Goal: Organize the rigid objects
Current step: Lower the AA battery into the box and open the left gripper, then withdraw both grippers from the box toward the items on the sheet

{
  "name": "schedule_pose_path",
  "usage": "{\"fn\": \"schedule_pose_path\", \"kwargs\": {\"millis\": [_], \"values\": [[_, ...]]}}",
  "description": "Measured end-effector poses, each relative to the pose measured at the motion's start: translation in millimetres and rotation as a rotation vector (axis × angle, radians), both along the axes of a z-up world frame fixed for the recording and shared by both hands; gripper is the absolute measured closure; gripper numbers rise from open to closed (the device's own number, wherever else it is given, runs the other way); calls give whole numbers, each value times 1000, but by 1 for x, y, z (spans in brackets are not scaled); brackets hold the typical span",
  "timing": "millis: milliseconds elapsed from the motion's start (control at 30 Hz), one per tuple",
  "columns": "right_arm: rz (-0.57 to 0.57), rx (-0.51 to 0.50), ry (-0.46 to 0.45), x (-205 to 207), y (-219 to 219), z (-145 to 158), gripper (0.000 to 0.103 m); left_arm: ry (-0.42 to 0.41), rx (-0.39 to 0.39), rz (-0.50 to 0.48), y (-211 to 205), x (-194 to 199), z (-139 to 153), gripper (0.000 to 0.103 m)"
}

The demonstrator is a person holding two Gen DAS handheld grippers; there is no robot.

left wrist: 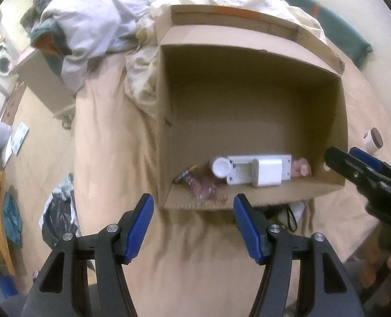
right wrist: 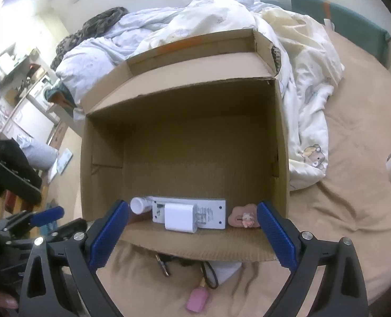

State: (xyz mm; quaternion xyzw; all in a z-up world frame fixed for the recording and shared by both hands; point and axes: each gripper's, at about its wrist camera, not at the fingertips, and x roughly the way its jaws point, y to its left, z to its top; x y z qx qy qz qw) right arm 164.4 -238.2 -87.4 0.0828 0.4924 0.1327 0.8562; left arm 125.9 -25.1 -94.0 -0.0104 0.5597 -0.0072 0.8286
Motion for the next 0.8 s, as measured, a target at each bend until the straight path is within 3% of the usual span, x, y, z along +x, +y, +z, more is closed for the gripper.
{"fn": "schedule_pose_path", "kwargs": {"millis": [233,433,567,800], "values": [[20,-6,-2,-17,-3,5,0,-3,-8,10,4,-21,1,43],[32,-32,48,-40,-14,-10,0,12,23,-22,5,-28,-25,43],[-2,-7,125,-50,-30,-29,0,54,-28,3,13,-29,-41,43],[-79,114,278,-42,-46,-64,0,55,-69,74,28,-23,-41,43]]}}
